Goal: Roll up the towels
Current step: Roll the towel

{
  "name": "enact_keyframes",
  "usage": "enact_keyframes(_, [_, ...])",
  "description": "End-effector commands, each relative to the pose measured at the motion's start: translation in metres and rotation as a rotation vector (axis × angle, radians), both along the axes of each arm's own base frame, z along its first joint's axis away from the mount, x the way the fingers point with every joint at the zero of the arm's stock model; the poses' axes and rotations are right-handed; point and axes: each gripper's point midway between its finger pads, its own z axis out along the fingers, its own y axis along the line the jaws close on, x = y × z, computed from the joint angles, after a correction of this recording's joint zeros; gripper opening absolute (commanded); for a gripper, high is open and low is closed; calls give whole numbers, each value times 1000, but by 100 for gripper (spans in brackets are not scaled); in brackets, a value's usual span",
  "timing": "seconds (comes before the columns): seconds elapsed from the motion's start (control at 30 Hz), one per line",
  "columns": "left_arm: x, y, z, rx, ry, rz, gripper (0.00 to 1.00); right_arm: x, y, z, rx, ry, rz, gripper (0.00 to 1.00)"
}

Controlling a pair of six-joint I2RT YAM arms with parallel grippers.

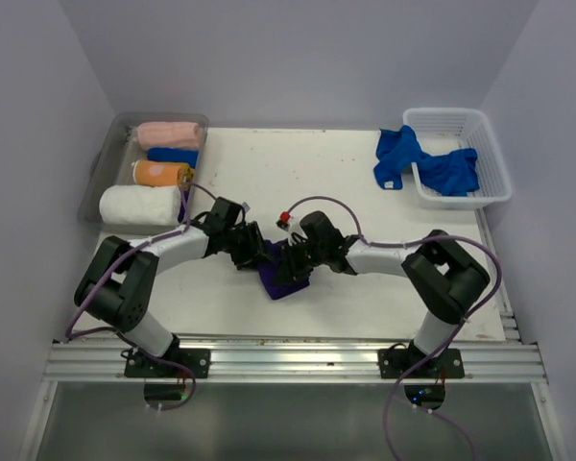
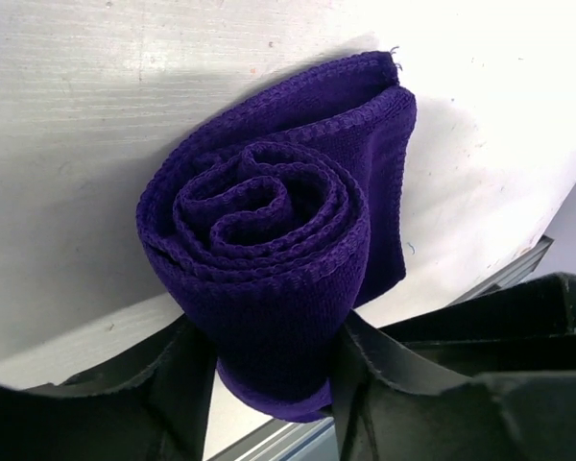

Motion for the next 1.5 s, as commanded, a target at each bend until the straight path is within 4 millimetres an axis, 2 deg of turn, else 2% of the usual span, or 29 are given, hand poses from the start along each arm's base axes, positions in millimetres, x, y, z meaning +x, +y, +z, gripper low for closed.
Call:
enact_keyframes(0.0, [11,-4,7,-21,-51,-10,47,-13,-10,-10,-49,79,42,29])
enact_keyframes(0.13, [2,3,0,10,-4,13,41,-8,-18,-8,-101,60,27,38])
enact_keyframes(0.23, [-9,10,-7,38,49,55,36,1,-26,4,-136,5,-21,53])
enact_keyframes(0.27, [-13,13,-10,44,64,68,36,13,-31,14,-159,-65,-75,54])
enact_keyframes(0.33, [-18,15,-13,45,95,100,36,18,-43,18,-246,-133,-117,56])
enact_keyframes(0.4, [-23,18,-17,54,116,122,36,30,-58,32,-323,-246,-194,57])
enact_keyframes(0.47, [-25,21,-18,62,134,153,36,28,-56,44,-348,-327,-207,58])
enact_keyframes(0.5, [-25,21,-19,64,140,162,36,35,-64,54,-392,-398,-257,58])
enact_keyframes(0.53, [-26,22,-18,66,142,167,37,26,-55,59,-405,-447,-230,58])
enact_keyframes(0.57, [-25,22,-19,69,142,169,37,27,-50,71,-409,-499,-236,58])
enact_keyframes(0.67, [-24,22,-19,72,150,172,38,24,-37,83,-463,-629,-223,58])
enact_keyframes(0.77, [-26,22,-20,78,159,170,38,21,-23,86,-537,-740,-189,59])
enact_keyframes(1.0, [-24,23,-17,79,161,185,39,-2,11,69,-697,-915,-87,63])
enact_keyframes(1.1, [-22,21,-15,73,154,189,39,-4,17,58,-739,-949,-73,64])
enact_keyframes(1.23, [-22,22,-16,75,159,187,39,-2,15,38,-814,-989,-79,64])
enact_keyframes(1.37, [-23,22,-15,71,153,192,39,5,5,16,-921,-1044,-104,57])
enact_keyframes(1.47, [-23,22,-14,72,154,192,43,5,2,9,-923,-1042,-127,43])
